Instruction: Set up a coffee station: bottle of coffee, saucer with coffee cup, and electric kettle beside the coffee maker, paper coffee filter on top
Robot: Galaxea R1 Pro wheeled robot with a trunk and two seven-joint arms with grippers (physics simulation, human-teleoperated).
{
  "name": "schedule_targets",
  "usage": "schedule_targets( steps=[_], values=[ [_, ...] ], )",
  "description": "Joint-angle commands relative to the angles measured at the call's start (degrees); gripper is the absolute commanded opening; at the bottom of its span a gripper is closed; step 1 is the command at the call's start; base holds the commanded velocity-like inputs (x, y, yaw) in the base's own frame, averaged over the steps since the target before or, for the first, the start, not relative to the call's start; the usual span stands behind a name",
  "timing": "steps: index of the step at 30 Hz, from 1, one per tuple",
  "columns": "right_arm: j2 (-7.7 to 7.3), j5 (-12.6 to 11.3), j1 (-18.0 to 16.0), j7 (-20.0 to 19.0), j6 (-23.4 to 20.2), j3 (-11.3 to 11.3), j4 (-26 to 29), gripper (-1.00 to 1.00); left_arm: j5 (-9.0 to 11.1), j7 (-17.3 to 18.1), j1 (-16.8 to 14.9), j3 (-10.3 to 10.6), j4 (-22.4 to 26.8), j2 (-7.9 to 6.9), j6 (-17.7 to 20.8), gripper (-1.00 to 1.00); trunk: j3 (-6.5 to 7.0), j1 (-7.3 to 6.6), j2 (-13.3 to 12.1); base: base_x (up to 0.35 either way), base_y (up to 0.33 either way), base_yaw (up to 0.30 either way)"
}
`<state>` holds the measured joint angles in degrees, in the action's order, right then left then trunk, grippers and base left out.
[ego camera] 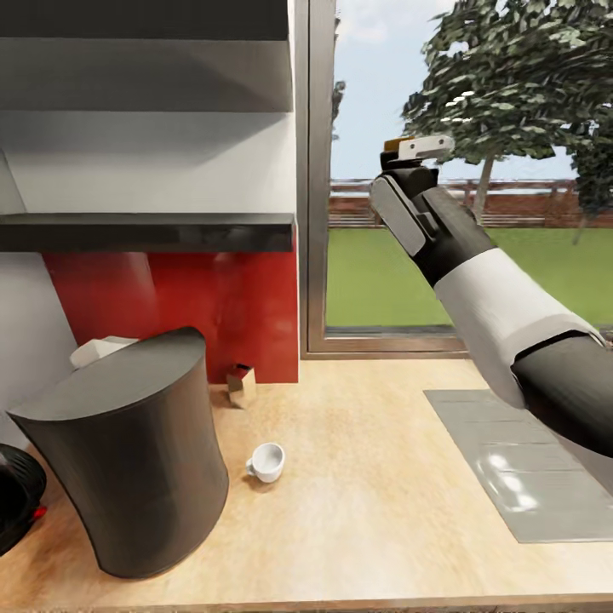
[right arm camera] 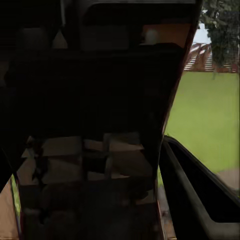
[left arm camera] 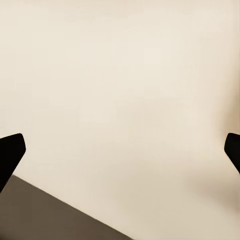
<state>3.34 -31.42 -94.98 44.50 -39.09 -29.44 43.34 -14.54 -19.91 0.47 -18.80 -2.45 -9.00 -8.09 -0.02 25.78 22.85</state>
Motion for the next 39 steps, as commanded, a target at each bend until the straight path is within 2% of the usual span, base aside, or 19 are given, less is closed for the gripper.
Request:
schedule_targets(
  steps=[1, 2, 5, 6, 11, 15, 17, 23, 25, 28, 31, 32, 33, 35, 39],
  values=[
    [-0.98, -0.32, 2.49, 0.44, 1.19, -0.26, 0.01, -1.0, -0.57, -0.22, -0.03, -0.51, -0.18, -0.13, -0.35, 1.0, 0.0, 0.01, 0.06, -0.033, -0.025, 0.0],
    [-1.19, -0.32, 3.15, 0.42, 1.75, -0.26, 0.01, -1.0, -0.57, -0.22, -0.03, -0.51, -0.18, -0.15, -0.35, 1.0, 0.0, 0.01, 0.06, -0.026, -0.02, 0.0],
    [-2.05, -0.3, 8.06, 0.28, 7.78, -0.49, -0.07, -1.0, -0.57, -0.22, -0.03, -0.47, -0.18, -0.11, -0.35, 1.0, 0.0, 0.01, 0.06, -0.009, -0.007, 0.0],
    [-2.14, -0.31, 11.29, 0.25, 11.13, -1.13, -0.09, -1.0, -0.57, -0.22, -0.03, -0.42, -0.18, 0.03, -0.37, 1.0, 0.0, 0.01, 0.06, -0.002, -0.002, 0.0],
    [-2.23, -0.31, 19.37, 0.24, 19.83, -4.93, 0.12, -1.0, -0.57, -0.22, -0.03, -0.38, -0.18, 0.11, -0.38, 1.0, 0.0, 0.01, 0.06, 0.0, 0.0, 0.0],
    [-2.28, -0.28, 22.69, 0.23, 23.29, -5.9, 0.16, -1.0, -0.57, -0.22, -0.03, -0.36, -0.18, 0.17, -0.41, 1.0, 0.0, 0.01, 0.06, 0.0, 0.0, 0.0],
    [-2.29, -0.29, 25.89, 0.27, 24.67, -6.11, 0.2, -1.0, -0.55, -0.22, -0.03, -0.35, -0.18, 0.2, -0.43, 1.0, 0.0, 0.01, 0.06, 0.0, 0.0, 0.0],
    [-2.29, -0.31, 30.96, -0.02, 26.96, -6.21, 0.04, -1.0, -0.56, -0.2, -0.03, -0.36, -0.18, 0.21, -0.44, 1.0, 0.0, 0.01, 0.06, 0.0, 0.0, 0.0],
    [-2.39, -0.21, 32.9, -3.54, 28.8, -6.32, -0.19, -1.0, -0.57, -0.15, -0.03, -0.36, -0.18, 0.27, -0.49, 1.0, 0.0, 0.01, 0.06, 0.0, 0.0, 0.0],
    [-3.87, -0.03, 35.0, -12.98, 30.97, -6.4, -0.31, -1.0, -0.57, -0.13, -0.03, -0.36, -0.18, 0.29, -0.56, 1.0, 0.0, 0.01, 0.06, 0.0, 0.0, 0.0],
    [-4.82, -0.04, 35.61, -19.05, 31.82, -6.42, -0.33, -1.0, -0.57, -0.13, -0.03, -0.36, -0.18, 0.3, -0.63, 1.0, 0.0, 0.01, 0.06, 0.0, 0.0, 0.0],
    [-4.89, -0.02, 35.65, -20.02, 31.9, -6.42, -0.33, -1.0, -0.57, -0.13, -0.03, -0.36, -0.18, 0.3, -0.65, 1.0, 0.0, 0.01, 0.06, 0.0, 0.0, 0.0],
    [-5.12, -0.01, 35.75, -24.71, 32.1, -6.42, -0.35, -1.0, -0.56, -0.13, -0.03, -0.36, -0.18, 0.3, -0.72, 1.0, 0.0, 0.01, 0.06, 0.0, 0.0, 0.0],
    [-5.23, 0.17, 35.8, -31.12, 32.22, -6.42, -0.52, -1.0, -0.57, -0.13, -0.03, -0.36, -0.18, 0.3, -0.77, 1.0, 0.0, 0.01, 0.06, 0.0, 0.0, 0.0],
    [-5.17, 1.13, 35.84, -37.34, 32.3, -6.47, -1.27, -1.0, -0.57, -0.12, -0.03, -0.36, -0.17, 0.3, -0.8, 1.0, 0.0, 0.01, 0.06, 0.0, 0.0, 0.0]
  ],
)
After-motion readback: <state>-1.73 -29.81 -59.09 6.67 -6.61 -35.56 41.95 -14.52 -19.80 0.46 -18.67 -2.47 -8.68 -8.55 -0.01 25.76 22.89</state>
